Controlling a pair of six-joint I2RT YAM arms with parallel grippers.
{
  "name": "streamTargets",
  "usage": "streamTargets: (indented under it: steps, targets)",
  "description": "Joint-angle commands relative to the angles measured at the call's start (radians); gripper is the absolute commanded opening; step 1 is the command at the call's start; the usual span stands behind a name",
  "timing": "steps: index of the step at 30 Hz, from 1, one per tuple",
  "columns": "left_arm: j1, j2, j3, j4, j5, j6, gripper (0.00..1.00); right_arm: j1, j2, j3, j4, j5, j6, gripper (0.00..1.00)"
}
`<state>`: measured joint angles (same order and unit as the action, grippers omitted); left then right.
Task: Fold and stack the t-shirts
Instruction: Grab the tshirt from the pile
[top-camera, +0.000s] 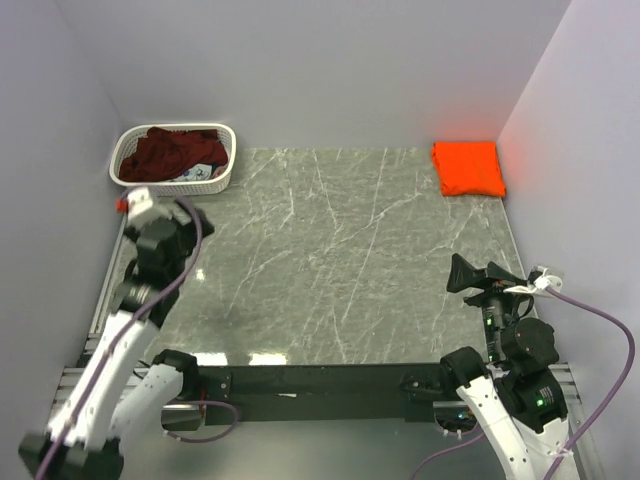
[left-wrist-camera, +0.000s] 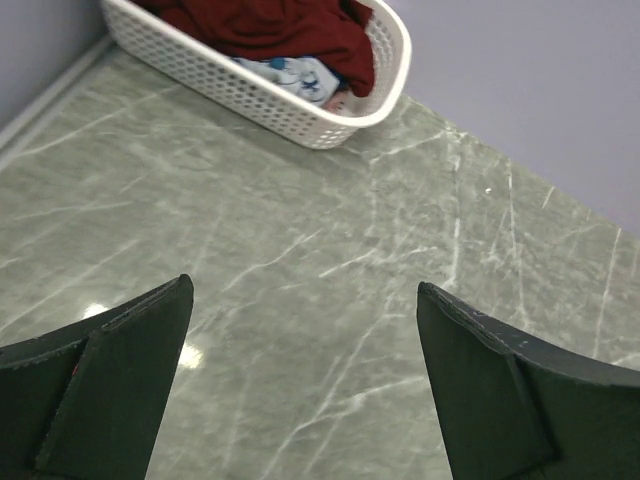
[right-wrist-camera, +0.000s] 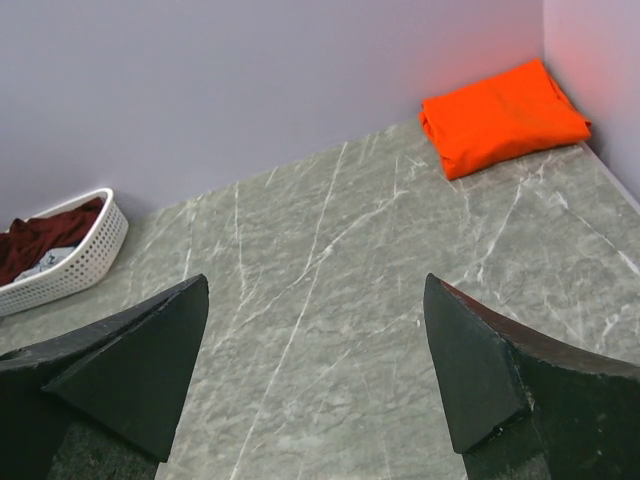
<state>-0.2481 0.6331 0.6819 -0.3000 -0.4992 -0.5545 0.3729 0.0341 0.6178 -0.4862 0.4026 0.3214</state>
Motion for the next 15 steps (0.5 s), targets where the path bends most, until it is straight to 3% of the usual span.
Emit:
streamTargets:
  steps: [1, 6, 9, 15]
  targets:
    - [0.001, 0.209, 0.168, 0.081, 0.062, -0.03, 0.99, 0.001, -0.017, -0.016, 0.04, -0.011, 0.007, 0.94]
    - [0.042, 0.564, 0.422, 0.088, 0.076, -0.038, 1.0, 0.001, -0.023, -0.02, 0.035, -0.018, 0.016, 0.94]
    - [0.122, 0.753, 0.565, 0.053, 0.077, -0.062, 1.0, 0.001, -0.022, -0.02, 0.032, -0.03, 0.019, 0.94]
    - [0.236, 1.041, 0.76, 0.101, 0.021, -0.019, 0.99, 0.001, -0.022, -0.024, 0.034, -0.024, 0.018, 0.94]
